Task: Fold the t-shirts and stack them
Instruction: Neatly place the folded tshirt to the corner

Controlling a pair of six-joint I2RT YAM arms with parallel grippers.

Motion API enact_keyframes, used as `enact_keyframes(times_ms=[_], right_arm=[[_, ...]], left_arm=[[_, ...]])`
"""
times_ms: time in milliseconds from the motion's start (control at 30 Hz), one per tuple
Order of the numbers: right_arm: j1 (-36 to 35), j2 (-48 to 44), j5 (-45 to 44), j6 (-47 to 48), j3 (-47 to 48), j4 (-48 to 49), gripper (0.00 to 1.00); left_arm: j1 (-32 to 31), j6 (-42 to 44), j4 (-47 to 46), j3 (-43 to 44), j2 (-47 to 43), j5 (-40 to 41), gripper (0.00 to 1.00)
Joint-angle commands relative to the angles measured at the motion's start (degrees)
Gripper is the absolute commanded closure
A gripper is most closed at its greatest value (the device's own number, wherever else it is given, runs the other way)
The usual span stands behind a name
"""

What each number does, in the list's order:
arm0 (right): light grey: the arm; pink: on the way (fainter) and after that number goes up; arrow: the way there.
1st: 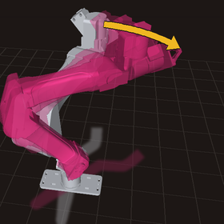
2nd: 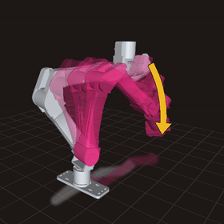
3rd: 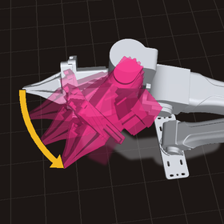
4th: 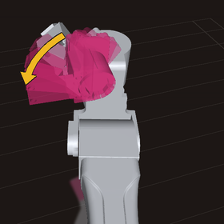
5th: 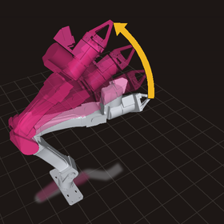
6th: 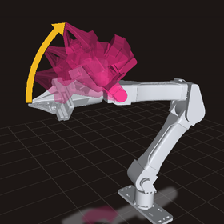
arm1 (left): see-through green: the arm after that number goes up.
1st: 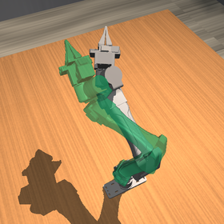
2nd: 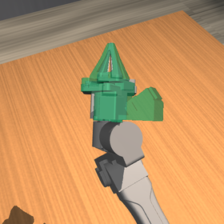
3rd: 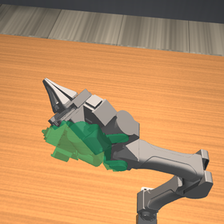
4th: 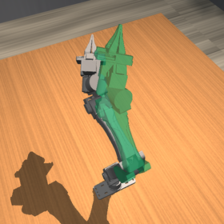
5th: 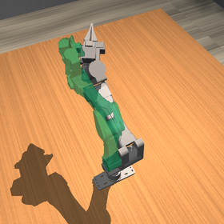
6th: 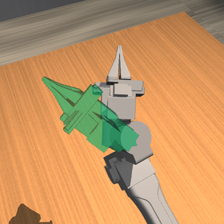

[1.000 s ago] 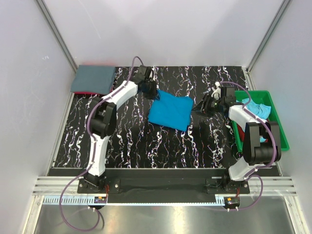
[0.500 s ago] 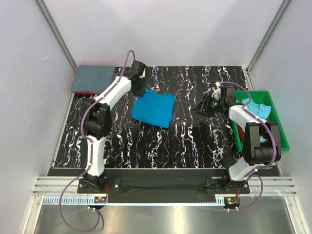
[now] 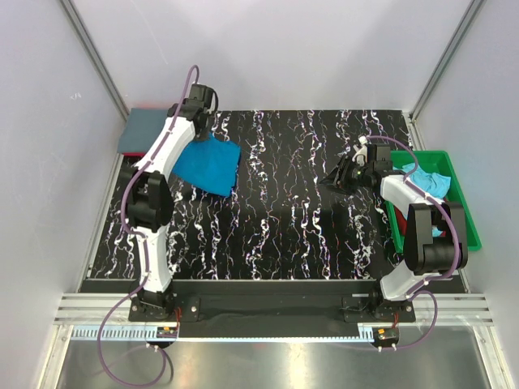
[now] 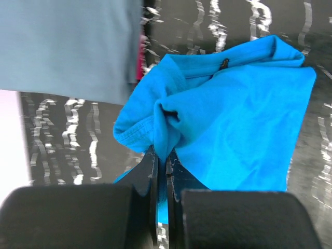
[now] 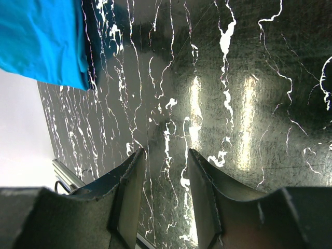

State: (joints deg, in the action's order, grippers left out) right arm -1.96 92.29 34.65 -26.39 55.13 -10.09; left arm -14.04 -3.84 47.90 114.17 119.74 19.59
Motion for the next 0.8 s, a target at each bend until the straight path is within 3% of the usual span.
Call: enact_keyframes(times_ms=[0,200,467,767], right_arm=[[0.0,-0.6,-0.7,-0.8,0.9,2.7,0.53],[0.1,-1.3,-0.7,-1.1,0.7,3.2,0.53],[0.1,-2.0,-0.6,-1.6,0.3,3.9,0.53],[0.1,-0.8,-0.3,-2.6,0.1,6.3,0.53]], left_arm=[[1.2,4.0,-2.0,4.7,-2.0,6.0,1.00],[3.6,12.1,-7.0,7.1,-0.5,10.6,1.00],[7.4,19.7,-11.7,14.8,3.6,10.2,1.00],[9.8,21.2,-16.5,17.0,3.7,5.8,1.00]])
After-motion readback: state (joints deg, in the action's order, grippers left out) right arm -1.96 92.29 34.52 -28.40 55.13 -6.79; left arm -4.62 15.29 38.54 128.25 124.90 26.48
